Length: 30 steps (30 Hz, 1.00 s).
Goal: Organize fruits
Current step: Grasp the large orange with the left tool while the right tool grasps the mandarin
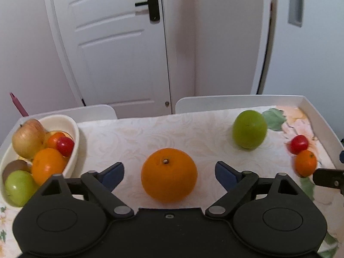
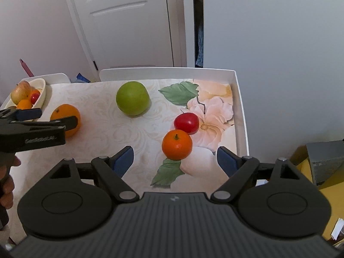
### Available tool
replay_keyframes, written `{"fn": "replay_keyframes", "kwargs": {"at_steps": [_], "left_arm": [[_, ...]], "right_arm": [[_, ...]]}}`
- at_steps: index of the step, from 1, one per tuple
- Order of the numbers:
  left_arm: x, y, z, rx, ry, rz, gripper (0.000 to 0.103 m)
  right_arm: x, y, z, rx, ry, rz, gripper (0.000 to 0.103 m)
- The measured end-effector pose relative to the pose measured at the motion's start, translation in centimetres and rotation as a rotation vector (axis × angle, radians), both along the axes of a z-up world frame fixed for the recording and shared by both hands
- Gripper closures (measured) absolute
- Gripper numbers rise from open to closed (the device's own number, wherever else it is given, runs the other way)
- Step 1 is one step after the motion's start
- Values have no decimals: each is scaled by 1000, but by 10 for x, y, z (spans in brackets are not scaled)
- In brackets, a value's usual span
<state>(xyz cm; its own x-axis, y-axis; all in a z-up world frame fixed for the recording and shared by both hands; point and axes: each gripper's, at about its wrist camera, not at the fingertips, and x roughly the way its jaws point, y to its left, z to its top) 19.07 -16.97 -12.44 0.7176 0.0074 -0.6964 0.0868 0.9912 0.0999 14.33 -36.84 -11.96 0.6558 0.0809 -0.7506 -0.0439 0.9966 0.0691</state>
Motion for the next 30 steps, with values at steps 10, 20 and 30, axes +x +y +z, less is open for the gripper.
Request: {"fn": "replay_keyframes", "kwargs": {"at_steps": [10, 20, 30], "left_arm": [[13, 6, -19, -14, 52, 3, 36], [7, 4, -17, -1, 57, -9, 37], [-6, 8, -16, 1, 67, -9, 37]], "right_arm": [[22, 4, -15, 4, 17, 33, 9], [31, 6, -27, 1, 36, 32, 25], [33, 5, -32, -27, 25, 20, 43]]}}
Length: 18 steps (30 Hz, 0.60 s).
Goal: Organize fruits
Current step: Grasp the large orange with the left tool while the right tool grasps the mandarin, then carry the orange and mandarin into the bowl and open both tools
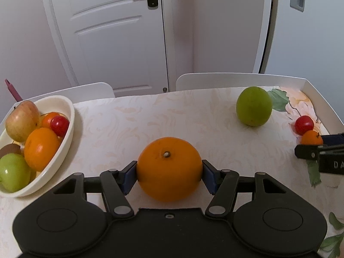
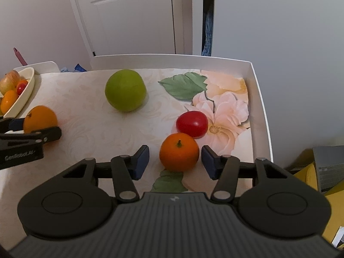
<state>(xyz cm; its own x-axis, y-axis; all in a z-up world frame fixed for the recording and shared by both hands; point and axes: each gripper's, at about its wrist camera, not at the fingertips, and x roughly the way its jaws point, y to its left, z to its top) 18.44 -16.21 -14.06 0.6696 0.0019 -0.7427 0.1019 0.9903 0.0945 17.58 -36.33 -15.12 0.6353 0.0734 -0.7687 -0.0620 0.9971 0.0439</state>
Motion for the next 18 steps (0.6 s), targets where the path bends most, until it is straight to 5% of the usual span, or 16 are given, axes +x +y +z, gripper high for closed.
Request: {"fn": "replay_keyframes", "kwargs": {"at_steps": [1, 18], "left_arm": [[-2, 1, 0, -1, 2, 2, 37], [-59, 40, 46, -72, -52, 122, 37]], "right_arm": [[1, 0, 0, -6, 2, 2, 50], [-20, 47, 48, 28, -64, 134, 50]]}}
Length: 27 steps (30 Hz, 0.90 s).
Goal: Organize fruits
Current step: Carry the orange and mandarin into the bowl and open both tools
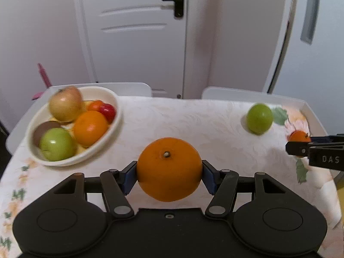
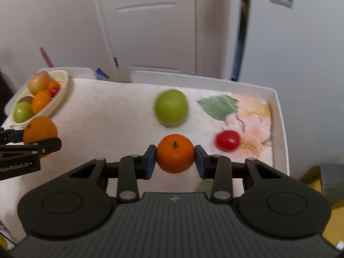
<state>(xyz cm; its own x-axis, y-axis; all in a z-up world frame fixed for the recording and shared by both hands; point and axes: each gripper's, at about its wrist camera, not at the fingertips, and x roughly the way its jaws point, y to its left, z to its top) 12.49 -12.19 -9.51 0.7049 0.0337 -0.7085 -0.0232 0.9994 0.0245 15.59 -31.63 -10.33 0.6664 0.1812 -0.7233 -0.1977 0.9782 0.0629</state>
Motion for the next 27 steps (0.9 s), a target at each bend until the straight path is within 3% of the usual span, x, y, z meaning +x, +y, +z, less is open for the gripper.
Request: {"fn": "replay_keyframes", "kwargs": {"at_steps": [12, 17, 27], "left_arm": [[-24, 65, 60, -4, -108, 87, 37], [-20, 102, 72, -6, -111, 111, 37], [9, 179, 73, 3, -86, 96, 37]], "right_arm": [[0, 84, 53, 27, -76, 138, 50], [2, 127, 67, 30, -87, 165, 50], [25, 202, 68, 41, -74, 155, 50]]}}
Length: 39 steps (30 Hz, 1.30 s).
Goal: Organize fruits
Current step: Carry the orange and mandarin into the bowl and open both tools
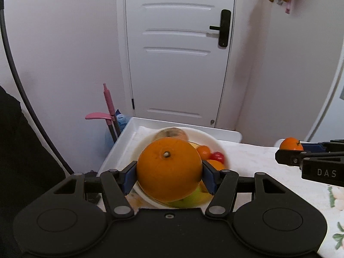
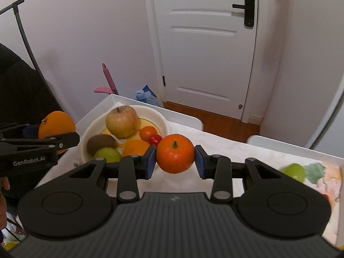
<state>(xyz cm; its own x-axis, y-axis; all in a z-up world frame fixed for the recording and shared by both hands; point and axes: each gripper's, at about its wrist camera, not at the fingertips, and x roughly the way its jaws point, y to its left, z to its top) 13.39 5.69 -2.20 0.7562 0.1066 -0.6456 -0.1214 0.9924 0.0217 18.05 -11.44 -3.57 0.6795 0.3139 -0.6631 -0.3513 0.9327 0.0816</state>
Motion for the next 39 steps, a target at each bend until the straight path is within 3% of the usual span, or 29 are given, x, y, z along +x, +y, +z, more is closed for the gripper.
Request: {"fn": "replay_keyframes", "kwargs": {"at_steps": [12, 30, 32, 33, 34, 39], "left_arm": [[47, 60, -35, 4, 66, -69, 37], [94, 80, -69, -26, 115, -112, 37], [93, 81, -67, -34, 100, -113, 30], [91, 81, -64, -33, 82, -116, 14], [89, 81, -62, -34, 66, -118, 5], [78, 79, -50, -26, 43, -118, 5]], "right_arm": [[29, 60, -20, -5, 40, -55, 50], [57, 78, -41, -24, 79, -103, 50], [58, 79, -41, -26, 80, -100, 50], [59, 79, -41, -26, 79, -98, 50], [59, 79, -40, -27, 79, -96, 50], [62, 79, -37, -28, 78, -77, 50]]}}
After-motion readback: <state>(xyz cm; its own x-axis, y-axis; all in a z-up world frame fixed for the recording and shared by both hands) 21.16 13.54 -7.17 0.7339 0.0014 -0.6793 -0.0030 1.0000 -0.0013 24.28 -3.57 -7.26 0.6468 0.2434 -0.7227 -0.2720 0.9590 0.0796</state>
